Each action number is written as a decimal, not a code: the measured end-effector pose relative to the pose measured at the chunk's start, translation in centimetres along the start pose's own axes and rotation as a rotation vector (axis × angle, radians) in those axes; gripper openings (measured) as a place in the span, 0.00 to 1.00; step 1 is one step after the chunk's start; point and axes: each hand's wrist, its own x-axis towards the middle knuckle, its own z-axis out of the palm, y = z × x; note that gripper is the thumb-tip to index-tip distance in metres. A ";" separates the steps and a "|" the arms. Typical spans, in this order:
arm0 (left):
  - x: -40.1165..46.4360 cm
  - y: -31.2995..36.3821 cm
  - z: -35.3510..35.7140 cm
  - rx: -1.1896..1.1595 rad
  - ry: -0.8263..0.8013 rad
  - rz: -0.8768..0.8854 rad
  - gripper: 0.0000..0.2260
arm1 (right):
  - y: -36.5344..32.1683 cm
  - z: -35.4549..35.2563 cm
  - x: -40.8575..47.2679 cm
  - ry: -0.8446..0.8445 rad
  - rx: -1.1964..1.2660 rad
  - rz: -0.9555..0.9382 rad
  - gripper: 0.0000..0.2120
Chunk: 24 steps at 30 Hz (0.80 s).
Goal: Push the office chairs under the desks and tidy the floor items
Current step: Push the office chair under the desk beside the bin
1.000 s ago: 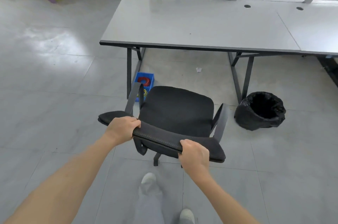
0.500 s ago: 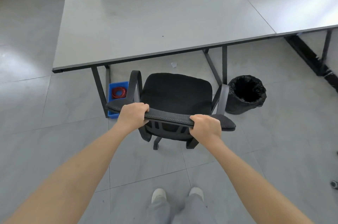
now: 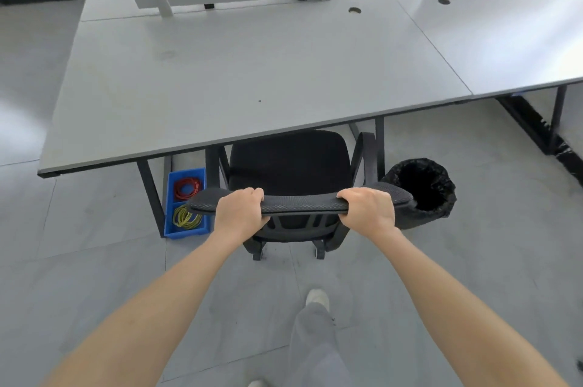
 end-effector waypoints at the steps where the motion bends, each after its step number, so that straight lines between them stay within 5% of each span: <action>1: 1.2 0.1 -0.1 -0.005 -0.002 -0.016 0.12 | 0.6 -0.1 1.3 -0.014 -0.001 -0.019 0.14; 11: 11.8 1.1 -1.2 -0.011 0.002 -0.116 0.12 | 5.5 -1.4 13.0 -0.139 0.024 -0.080 0.12; 24: 14.7 0.7 -1.7 -0.033 0.007 -0.098 0.14 | 6.5 -2.0 16.1 -0.177 0.031 -0.072 0.17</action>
